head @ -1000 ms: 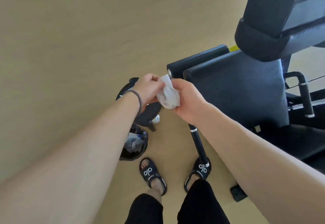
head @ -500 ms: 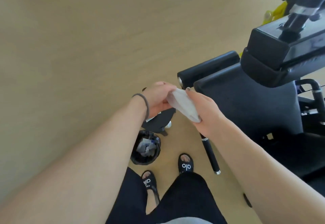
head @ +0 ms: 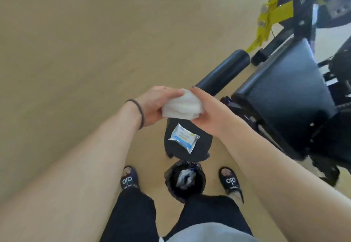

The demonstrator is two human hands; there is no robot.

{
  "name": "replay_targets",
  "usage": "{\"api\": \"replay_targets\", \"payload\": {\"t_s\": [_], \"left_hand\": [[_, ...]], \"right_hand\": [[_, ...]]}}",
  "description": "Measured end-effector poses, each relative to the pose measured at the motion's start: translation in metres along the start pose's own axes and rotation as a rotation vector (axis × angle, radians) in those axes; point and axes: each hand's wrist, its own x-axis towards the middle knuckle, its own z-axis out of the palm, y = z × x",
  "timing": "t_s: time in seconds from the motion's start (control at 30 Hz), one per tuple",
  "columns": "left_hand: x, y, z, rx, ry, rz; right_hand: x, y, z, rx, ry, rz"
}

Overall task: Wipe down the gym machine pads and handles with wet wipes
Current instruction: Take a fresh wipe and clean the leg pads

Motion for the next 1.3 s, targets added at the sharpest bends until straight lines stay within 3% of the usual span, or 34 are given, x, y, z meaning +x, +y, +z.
{"api": "replay_targets", "payload": {"t_s": [0.2,0.4,0.73,1.03,1.17,1.3], "left_hand": [[-0.008,0.039,-0.083,0.293,-0.046,-0.001],[-0.004,0.071,-0.107,0.444,-0.069,0.032],[0.025,0.136,-0.068,0.61,-0.421,-0.072],[0.119,0.208,-0.045,0.724,-0.413,-0.362],[0.161,0.233,-0.026,0.757,-0.46,-0.295],[0.189,0.25,0.005,0.609,-0.509,-0.266]], "right_hand": [[-0.013,0.027,0.083,-0.092,-0.116,0.021],[-0.025,0.023,0.116,0.008,-0.031,-0.123],[-0.017,-0.004,0.093,0.429,0.131,-0.299],[0.062,-0.086,0.096,0.649,0.179,-0.387],[0.085,-0.122,0.086,0.702,0.262,-0.401],[0.102,-0.142,0.068,0.804,0.381,-0.461]]}}
